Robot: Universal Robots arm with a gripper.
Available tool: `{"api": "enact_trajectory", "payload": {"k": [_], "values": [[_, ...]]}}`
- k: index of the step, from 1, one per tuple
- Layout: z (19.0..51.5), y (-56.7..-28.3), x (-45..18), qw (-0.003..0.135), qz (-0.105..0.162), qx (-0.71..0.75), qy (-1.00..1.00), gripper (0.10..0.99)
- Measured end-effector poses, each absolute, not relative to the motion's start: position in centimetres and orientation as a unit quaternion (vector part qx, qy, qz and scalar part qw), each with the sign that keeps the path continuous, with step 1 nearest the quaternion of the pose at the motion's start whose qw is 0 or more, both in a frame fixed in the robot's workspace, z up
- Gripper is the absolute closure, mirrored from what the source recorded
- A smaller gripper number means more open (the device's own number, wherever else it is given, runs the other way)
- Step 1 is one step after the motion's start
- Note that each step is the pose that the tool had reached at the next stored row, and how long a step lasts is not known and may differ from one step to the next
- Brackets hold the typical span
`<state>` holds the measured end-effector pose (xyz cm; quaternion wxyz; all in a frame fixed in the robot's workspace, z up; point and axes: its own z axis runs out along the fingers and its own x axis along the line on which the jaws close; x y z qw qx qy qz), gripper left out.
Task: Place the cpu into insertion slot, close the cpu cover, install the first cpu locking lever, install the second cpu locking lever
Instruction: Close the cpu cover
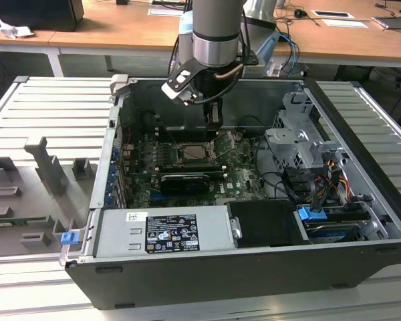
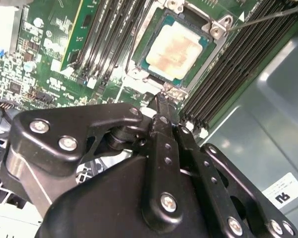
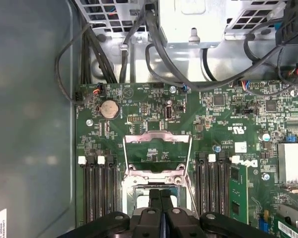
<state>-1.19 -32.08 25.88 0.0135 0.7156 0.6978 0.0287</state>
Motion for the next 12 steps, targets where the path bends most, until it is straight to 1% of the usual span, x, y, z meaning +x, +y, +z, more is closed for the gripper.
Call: {"api": "enact_trajectory", "payload": {"k": [6, 12], "values": [[26.6, -32.1, -0.6, 0.013, 0.029, 0.716, 0.698, 0.980], [26.1, -32.1, 3.8, 0.010, 0.026, 0.710, 0.704, 0.980]]}}
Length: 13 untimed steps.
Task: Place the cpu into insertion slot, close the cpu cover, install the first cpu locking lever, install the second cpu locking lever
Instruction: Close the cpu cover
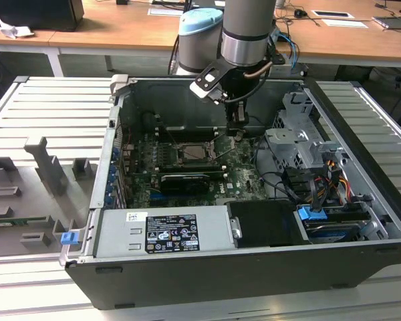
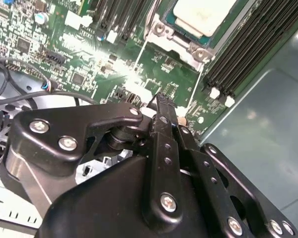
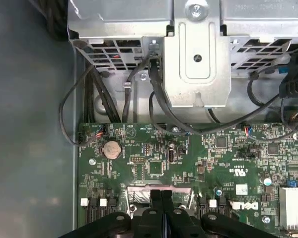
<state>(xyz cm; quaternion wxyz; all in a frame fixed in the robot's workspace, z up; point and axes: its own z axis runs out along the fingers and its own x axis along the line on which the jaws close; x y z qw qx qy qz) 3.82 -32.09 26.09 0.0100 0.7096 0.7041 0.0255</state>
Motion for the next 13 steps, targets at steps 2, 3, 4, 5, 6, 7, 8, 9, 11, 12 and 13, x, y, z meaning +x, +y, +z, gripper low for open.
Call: {"api": "enact_trajectory", "payload": {"k": [2, 3, 4, 5, 6, 7, 8, 9, 11, 12, 13], "values": [[26.1, -32.1, 4.3, 0.010, 0.025, 0.710, 0.704, 0.980], [26.1, -32.1, 4.5, 0.010, 0.025, 0.710, 0.704, 0.980], [26.1, -32.1, 4.6, 0.010, 0.024, 0.710, 0.704, 0.980], [26.0, -32.1, 4.7, 0.010, 0.024, 0.710, 0.704, 0.980], [26.0, -32.1, 4.9, 0.009, 0.024, 0.710, 0.704, 0.980], [25.9, -32.1, 5.1, 0.009, 0.024, 0.710, 0.704, 0.980], [25.9, -32.1, 5.2, 0.009, 0.024, 0.710, 0.704, 0.980], [25.8, -32.1, 5.3, 0.009, 0.023, 0.710, 0.704, 0.980], [25.7, -32.1, 5.7, 0.007, 0.022, 0.710, 0.704, 0.980], [25.6, -32.1, 5.8, 0.007, 0.022, 0.710, 0.704, 0.980], [25.6, -32.1, 5.9, 0.007, 0.021, 0.710, 0.704, 0.980]]}}
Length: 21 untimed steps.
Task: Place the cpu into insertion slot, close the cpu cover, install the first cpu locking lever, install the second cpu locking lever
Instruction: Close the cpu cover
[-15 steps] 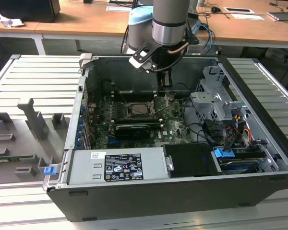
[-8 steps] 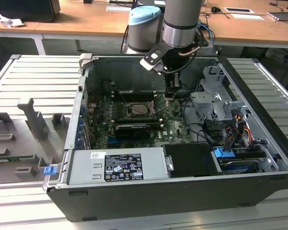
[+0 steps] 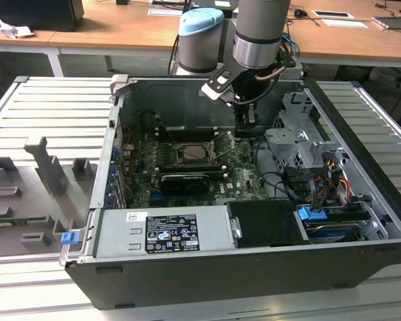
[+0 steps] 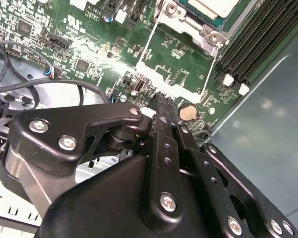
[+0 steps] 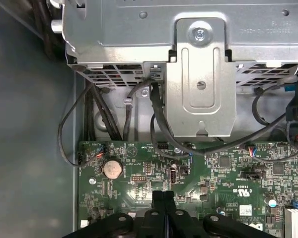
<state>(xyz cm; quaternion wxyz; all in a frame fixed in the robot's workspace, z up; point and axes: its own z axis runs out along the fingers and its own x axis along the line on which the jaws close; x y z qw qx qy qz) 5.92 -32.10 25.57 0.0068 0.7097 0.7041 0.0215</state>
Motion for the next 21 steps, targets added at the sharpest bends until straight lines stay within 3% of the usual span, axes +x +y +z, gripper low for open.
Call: {"api": "enact_trajectory", "payload": {"k": [21], "values": [[24.52, -32.10, 5.62, 0.000, 0.015, 0.710, 0.704, 0.980]]}}
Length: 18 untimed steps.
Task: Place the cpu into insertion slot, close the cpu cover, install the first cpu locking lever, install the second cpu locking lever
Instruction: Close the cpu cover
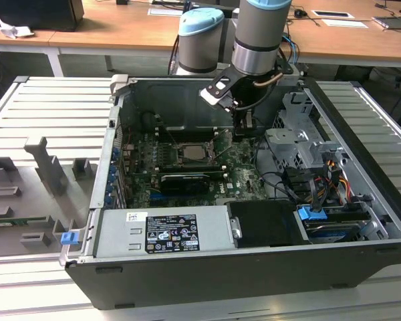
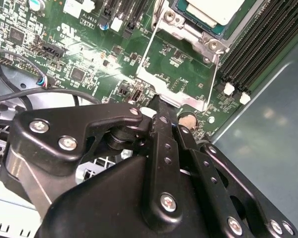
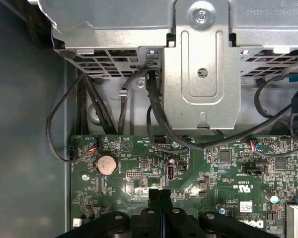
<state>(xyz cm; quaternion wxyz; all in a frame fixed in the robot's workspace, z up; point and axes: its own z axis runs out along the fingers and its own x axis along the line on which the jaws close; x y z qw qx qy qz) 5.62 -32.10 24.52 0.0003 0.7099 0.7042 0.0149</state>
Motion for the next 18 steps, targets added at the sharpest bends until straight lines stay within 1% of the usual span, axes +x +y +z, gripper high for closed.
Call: {"api": "enact_trajectory", "payload": {"k": [14, 18], "values": [[24.5, -32.1, 4.4, 0.000, 0.015, 0.710, 0.704, 0.980], [24.5, -32.1, 3.2, 0.000, 0.015, 0.710, 0.704, 0.980]]}}
